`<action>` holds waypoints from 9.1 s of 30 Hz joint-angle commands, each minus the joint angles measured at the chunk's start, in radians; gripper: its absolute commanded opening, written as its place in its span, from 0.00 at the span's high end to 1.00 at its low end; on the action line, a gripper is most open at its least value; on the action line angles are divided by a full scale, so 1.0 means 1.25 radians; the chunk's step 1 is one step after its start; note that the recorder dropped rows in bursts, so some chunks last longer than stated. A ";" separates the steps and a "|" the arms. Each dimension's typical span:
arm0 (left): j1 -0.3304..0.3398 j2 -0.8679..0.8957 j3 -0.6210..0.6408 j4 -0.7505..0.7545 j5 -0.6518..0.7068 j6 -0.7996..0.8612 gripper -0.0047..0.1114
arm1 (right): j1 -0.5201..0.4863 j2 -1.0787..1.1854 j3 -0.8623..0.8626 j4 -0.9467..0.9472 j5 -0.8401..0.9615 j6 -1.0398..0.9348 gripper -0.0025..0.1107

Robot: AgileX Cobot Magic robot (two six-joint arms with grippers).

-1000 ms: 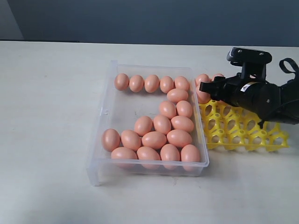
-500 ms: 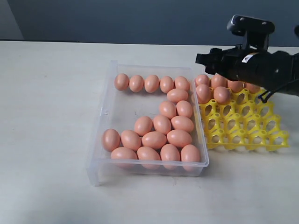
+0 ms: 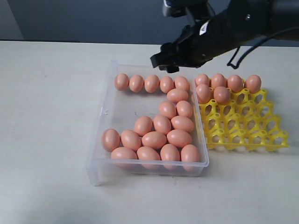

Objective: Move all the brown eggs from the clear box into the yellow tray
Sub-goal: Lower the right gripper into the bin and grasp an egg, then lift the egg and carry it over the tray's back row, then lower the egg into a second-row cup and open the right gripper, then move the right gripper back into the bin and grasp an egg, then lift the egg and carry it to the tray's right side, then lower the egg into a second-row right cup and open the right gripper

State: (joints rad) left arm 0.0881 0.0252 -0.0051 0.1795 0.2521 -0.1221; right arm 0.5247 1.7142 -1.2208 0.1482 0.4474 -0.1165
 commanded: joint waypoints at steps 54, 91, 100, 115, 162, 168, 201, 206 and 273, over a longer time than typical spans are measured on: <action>0.000 0.001 0.004 -0.002 -0.010 -0.001 0.85 | -0.207 -0.162 0.453 -0.076 -0.584 0.303 0.98; 0.000 0.001 0.004 -0.002 -0.010 -0.001 0.85 | -0.308 0.042 0.454 -0.044 -0.684 0.067 0.98; 0.000 0.001 0.004 -0.002 -0.010 -0.001 0.85 | -0.308 0.070 0.454 -0.004 -0.690 0.034 0.98; 0.000 0.001 0.004 -0.002 -0.010 -0.001 0.85 | -0.308 0.066 0.454 -0.004 -0.670 0.025 0.48; 0.000 0.001 0.004 -0.002 -0.010 -0.001 0.85 | 0.070 0.237 -0.099 0.026 0.222 -0.102 0.49; 0.000 0.001 0.004 -0.002 -0.010 -0.001 0.85 | 0.070 0.300 -0.130 0.009 0.274 -0.102 0.49; 0.000 0.001 0.004 -0.002 -0.010 -0.001 0.85 | -0.110 -0.100 0.334 0.129 -0.411 0.145 0.98; 0.000 0.001 0.004 -0.002 -0.010 -0.001 0.85 | -0.257 -0.127 0.416 0.139 -0.461 0.141 0.98; 0.000 0.001 0.004 -0.002 -0.010 -0.001 0.85 | -0.396 0.093 0.422 -0.022 -0.614 0.178 0.48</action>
State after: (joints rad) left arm 0.0881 0.0252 -0.0051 0.1795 0.2521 -0.1221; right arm 0.0346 1.8313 -0.6951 0.1411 -0.3462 0.1062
